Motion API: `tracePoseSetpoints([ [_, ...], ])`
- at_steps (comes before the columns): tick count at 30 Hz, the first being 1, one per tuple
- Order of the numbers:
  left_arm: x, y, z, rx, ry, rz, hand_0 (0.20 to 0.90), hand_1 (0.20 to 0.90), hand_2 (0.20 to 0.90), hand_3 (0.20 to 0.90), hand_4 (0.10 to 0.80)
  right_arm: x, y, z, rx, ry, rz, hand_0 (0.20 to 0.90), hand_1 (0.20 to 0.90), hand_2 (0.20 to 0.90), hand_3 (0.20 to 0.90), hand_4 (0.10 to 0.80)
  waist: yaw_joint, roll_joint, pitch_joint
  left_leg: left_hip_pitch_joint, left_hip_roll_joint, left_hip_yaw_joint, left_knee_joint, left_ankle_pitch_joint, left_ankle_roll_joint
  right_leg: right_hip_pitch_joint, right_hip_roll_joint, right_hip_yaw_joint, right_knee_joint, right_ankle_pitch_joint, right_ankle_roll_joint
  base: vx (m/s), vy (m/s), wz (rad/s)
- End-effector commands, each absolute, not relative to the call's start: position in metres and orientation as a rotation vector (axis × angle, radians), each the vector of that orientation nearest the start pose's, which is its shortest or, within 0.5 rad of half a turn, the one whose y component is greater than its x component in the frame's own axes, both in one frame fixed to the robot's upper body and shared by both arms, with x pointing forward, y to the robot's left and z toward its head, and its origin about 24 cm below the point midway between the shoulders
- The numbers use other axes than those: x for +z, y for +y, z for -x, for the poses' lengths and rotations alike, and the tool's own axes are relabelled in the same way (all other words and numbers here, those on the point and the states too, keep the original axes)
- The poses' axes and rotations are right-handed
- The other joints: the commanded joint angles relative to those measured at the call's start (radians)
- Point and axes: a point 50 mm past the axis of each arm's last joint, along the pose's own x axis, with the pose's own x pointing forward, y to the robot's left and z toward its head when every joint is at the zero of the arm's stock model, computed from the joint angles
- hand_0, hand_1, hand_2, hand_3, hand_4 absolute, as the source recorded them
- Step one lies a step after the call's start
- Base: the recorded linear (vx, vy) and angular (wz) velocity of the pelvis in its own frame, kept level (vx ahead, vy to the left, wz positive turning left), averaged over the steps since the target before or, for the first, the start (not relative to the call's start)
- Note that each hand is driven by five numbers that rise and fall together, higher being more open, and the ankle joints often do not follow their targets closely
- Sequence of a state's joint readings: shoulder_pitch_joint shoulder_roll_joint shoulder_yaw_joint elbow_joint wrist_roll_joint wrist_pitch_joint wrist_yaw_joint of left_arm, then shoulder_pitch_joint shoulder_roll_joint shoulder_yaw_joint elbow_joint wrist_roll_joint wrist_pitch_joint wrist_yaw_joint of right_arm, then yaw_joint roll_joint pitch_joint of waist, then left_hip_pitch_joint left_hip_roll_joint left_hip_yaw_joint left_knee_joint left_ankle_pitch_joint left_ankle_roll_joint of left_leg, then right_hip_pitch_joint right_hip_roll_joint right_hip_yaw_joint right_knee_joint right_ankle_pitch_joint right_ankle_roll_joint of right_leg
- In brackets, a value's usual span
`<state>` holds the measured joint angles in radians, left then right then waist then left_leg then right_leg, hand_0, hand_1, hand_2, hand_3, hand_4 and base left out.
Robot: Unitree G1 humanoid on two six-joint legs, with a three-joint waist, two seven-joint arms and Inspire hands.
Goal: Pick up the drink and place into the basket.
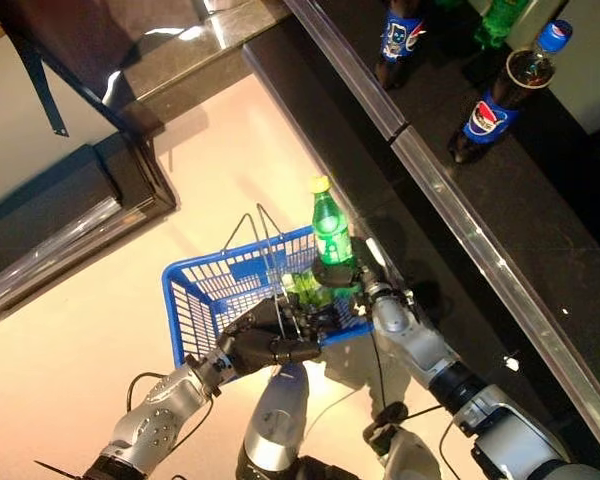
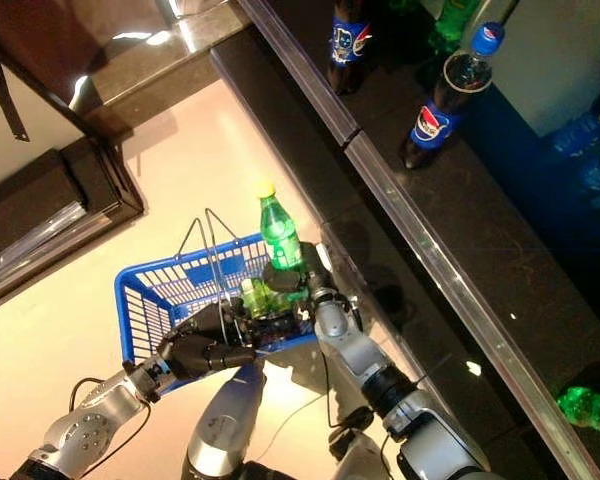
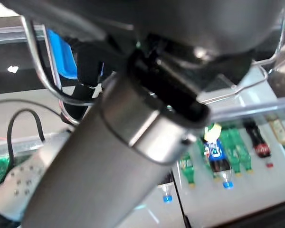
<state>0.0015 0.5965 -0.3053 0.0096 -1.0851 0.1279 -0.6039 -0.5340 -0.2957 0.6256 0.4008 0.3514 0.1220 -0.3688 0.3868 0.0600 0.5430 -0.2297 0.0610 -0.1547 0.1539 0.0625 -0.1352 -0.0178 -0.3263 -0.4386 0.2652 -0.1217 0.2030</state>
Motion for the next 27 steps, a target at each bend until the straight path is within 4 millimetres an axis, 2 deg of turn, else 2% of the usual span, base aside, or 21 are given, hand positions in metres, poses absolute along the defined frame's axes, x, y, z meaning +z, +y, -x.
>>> tracePoseSetpoints([
  [1, 0.174, 0.106, -0.202, -1.523, -0.482, 0.643, 0.3, 0.3, 0.3, 0.2, 0.1, 0.139, -0.02, -0.333, 0.362, -0.253, 0.219, 0.3, 0.3, 0.3, 0.2, 0.1, -0.002, 0.066, -0.071, -0.015, -0.038, -0.023, -0.013, 0.049, 0.04, -0.014, -0.005, 0.006, 0.072, 0.034, -0.082, 0.008, -0.005, 0.04],
  [6, 0.177, 0.103, -0.201, -1.55, -0.471, 0.659, 0.3, 0.3, 0.3, 0.2, 0.1, 0.112, -0.025, -0.342, 0.348, -0.111, 0.223, 0.3, 0.3, 0.3, 0.2, 0.1, 0.009, 0.075, -0.061, -0.032, -0.049, -0.028, -0.004, 0.046, 0.043, -0.028, -0.018, 0.003, 0.077, 0.042, -0.079, 0.001, -0.008, 0.09],
  [13, 0.178, 0.1, -0.202, -1.551, -0.453, 0.644, 0.3, 0.3, 0.3, 0.2, 0.1, 0.089, -0.018, -0.342, 0.395, 0.006, 0.271, 0.3, 0.3, 0.3, 0.2, 0.1, 0.021, 0.076, -0.044, -0.05, -0.058, -0.033, 0.01, 0.044, 0.048, -0.042, -0.024, 0.007, 0.088, 0.044, -0.075, 0.012, -0.02, 0.05],
  [16, 0.181, 0.096, -0.203, -1.554, -0.449, 0.631, 0.3, 0.3, 0.3, 0.2, 0.1, 0.05, -0.026, -0.341, 0.521, 0.25, 0.389, 0.3, 0.3, 0.3, 0.2, 0.1, 0.036, 0.076, -0.027, -0.06, -0.059, -0.034, 0.004, 0.052, 0.053, -0.051, -0.026, 0.001, 0.088, 0.05, -0.07, -0.01, -0.024, 0.01],
  [18, 0.181, 0.096, -0.202, -1.559, -0.444, 0.626, 0.3, 0.3, 0.3, 0.2, 0.1, 0.038, -0.029, -0.336, 0.57, 0.306, 0.43, 0.3, 0.3, 0.3, 0.2, 0.1, 0.042, 0.073, -0.023, -0.066, -0.059, -0.037, 0.0, 0.056, 0.057, -0.056, -0.024, -0.004, 0.084, 0.054, -0.068, -0.015, -0.045, 0.04],
  [23, 0.18, 0.097, -0.201, -1.573, -0.435, 0.609, 0.3, 0.3, 0.3, 0.2, 0.1, 0.026, -0.03, -0.333, 0.733, 0.337, 0.565, 0.3, 0.3, 0.3, 0.2, 0.1, 0.057, 0.06, -0.023, -0.076, -0.058, -0.04, -0.006, 0.063, 0.06, -0.067, -0.02, -0.011, 0.082, 0.06, -0.066, -0.006, -0.043, 0.06],
  [24, 0.179, 0.097, -0.201, -1.579, -0.43, 0.603, 0.3, 0.3, 0.3, 0.2, 0.1, 0.022, -0.029, -0.33, 0.83, 0.343, 0.677, 0.3, 0.3, 0.3, 0.2, 0.1, 0.062, 0.056, -0.023, -0.078, -0.057, -0.042, -0.009, 0.064, 0.062, -0.07, -0.017, -0.011, 0.08, 0.062, -0.064, -0.012, -0.06, 0.05],
  [27, 0.177, 0.096, -0.198, -1.588, -0.423, 0.59, 0.3, 0.3, 0.3, 0.2, 0.1, 0.018, -0.03, -0.326, 0.869, 0.354, 0.749, 0.3, 0.3, 0.3, 0.2, 0.1, 0.063, 0.05, -0.023, -0.083, -0.056, -0.041, -0.013, 0.068, 0.066, -0.078, -0.014, -0.006, 0.077, 0.066, -0.061, -0.009, -0.028, 0.05],
])
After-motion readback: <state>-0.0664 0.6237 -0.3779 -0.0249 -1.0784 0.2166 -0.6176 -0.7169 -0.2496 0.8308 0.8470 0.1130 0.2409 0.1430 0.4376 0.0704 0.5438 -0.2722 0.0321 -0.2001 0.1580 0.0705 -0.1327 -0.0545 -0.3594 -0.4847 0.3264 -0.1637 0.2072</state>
